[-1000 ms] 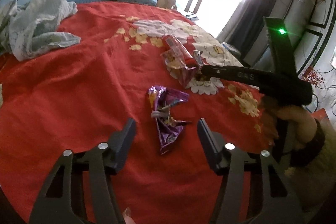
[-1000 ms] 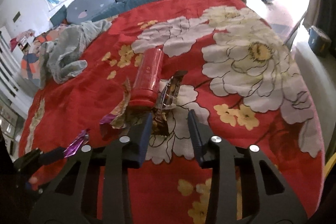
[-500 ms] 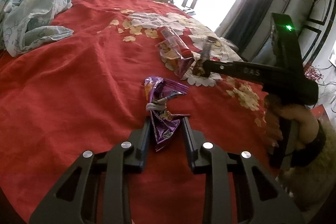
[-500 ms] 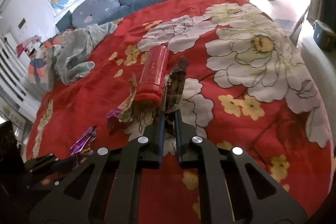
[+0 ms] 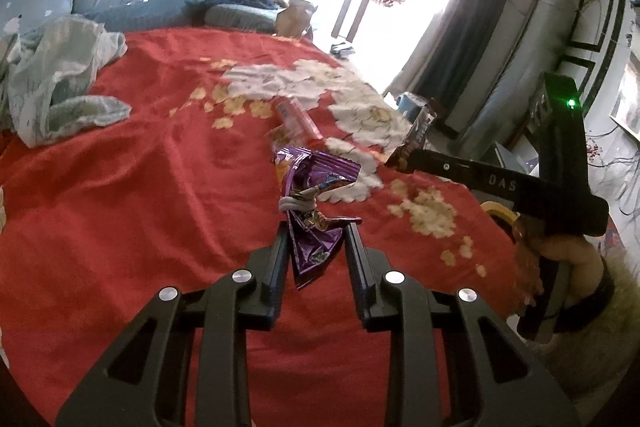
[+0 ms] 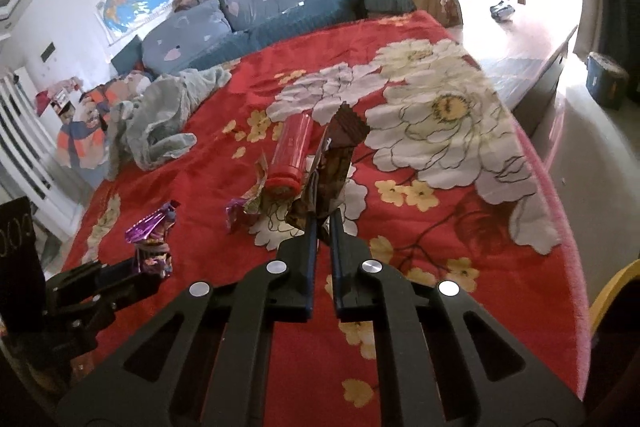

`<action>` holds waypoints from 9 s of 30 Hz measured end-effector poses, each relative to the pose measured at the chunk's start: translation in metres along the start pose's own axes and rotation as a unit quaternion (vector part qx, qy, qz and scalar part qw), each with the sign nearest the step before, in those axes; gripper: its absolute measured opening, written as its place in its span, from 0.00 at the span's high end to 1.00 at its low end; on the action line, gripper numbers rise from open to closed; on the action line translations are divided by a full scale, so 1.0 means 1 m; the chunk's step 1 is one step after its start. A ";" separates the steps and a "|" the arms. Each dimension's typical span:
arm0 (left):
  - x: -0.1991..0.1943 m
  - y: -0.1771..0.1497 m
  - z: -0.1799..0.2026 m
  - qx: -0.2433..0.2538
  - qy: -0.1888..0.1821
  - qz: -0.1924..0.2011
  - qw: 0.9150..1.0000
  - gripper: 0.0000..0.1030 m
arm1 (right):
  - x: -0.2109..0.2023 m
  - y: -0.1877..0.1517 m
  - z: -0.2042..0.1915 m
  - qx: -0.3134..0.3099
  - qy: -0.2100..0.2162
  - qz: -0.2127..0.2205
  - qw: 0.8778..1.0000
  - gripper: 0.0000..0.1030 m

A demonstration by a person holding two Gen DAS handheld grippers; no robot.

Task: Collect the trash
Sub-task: 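Carry the brown and purple wrappers in both tools over the yellow-rimmed bin, then open both tools to drop the wrappers into the bin, then move both open tools back over the bedspread trash, then grasp the red cylinder with the right tool while the left tool grasps the yellow snack packet, then carry the red cylinder and snack packet in both tools over the bin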

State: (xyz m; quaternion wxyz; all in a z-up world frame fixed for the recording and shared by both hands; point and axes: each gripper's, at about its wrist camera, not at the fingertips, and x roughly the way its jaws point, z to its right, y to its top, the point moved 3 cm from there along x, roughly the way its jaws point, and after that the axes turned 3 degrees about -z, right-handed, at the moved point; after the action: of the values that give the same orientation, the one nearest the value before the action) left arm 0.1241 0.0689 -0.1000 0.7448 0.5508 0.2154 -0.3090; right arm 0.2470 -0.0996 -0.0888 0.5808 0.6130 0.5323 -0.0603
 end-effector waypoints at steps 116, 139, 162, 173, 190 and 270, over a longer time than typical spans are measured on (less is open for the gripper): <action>0.136 -0.030 0.341 0.259 -0.185 -0.098 0.943 0.74 | -0.178 -0.178 0.258 0.280 -0.186 0.074 0.939 0.96; 0.147 -0.022 0.315 0.212 -0.145 -0.079 0.963 0.07 | -0.209 -0.183 0.246 0.287 -0.224 0.124 0.923 0.31; 0.069 0.015 0.195 0.134 -0.030 0.030 0.990 0.07 | -0.185 -0.110 0.151 0.164 -0.163 0.141 0.963 0.23; 0.048 0.023 0.143 0.088 0.002 0.052 0.995 0.07 | -0.162 -0.081 0.103 0.106 -0.131 0.124 0.978 0.22; 0.025 0.037 0.044 0.002 0.075 0.075 0.994 0.07 | -0.106 -0.025 0.035 0.017 -0.067 0.086 0.994 0.22; 0.029 0.049 0.092 0.031 -0.045 0.033 0.998 0.80 | -0.063 0.012 0.070 0.043 -0.040 0.047 0.997 0.73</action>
State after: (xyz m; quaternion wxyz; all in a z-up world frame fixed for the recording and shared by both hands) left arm 0.1769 -0.0157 -0.0582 0.7461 0.5661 0.1534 -0.3150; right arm 0.2666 -0.1884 -0.0598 0.5769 0.6587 0.4762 -0.0802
